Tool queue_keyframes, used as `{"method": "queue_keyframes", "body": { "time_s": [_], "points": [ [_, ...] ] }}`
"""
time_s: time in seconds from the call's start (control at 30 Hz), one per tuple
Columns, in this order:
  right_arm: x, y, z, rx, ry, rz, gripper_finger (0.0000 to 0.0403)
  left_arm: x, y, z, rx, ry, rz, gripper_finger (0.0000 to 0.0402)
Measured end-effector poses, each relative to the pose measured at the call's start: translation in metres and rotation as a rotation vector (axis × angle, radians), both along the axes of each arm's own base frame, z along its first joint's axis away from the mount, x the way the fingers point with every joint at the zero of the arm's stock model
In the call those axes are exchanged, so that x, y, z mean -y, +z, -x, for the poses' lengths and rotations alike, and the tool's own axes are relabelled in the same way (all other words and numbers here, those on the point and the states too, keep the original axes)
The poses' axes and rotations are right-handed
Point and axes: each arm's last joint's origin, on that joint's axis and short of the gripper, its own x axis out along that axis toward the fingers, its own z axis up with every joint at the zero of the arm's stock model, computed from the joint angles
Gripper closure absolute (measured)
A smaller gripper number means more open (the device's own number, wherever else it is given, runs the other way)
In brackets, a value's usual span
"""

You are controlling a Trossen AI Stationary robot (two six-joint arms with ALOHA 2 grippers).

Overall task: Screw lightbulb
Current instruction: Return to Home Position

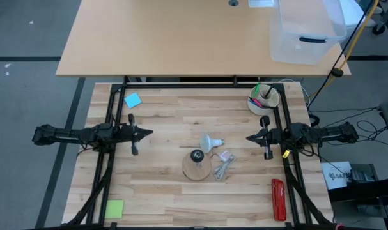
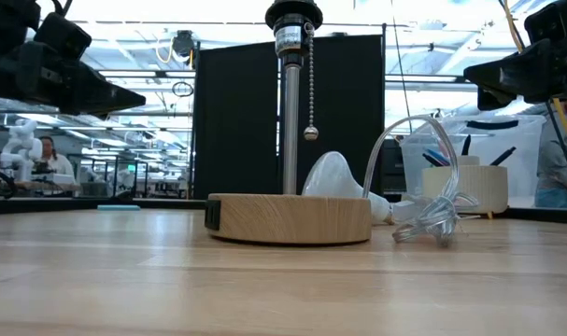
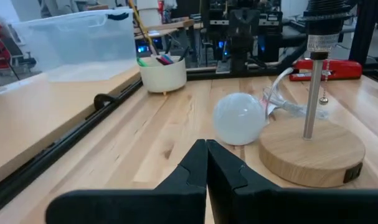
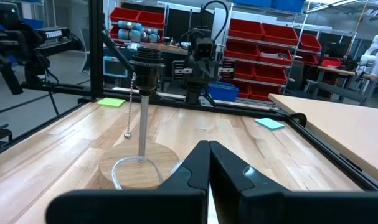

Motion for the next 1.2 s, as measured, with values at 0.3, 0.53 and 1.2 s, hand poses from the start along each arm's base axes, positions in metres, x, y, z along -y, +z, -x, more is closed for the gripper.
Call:
{"method": "queue_keyframes", "body": {
  "time_s": [0.3, 0.53, 1.2],
  "points": [
    [0.0, 0.0, 0.0, 0.0, 0.0, 0.0, 0.0403, -0.0001, 0.0, 0.0, 0.0, 0.0, 0.0, 0.0401],
    [0.0, 0.0, 0.0, 0.0, 0.0, 0.0, 0.0403, 0.0, 0.0, 0.0, 0.0, -0.001, 0.0, 0.0401],
    [0.0, 0.0, 0.0, 0.0, 0.0, 0.0, 0.0403, 0.0, 0.0001, 0.0, 0.001, -0.002, 0.0, 0.0401]
  ]
}}
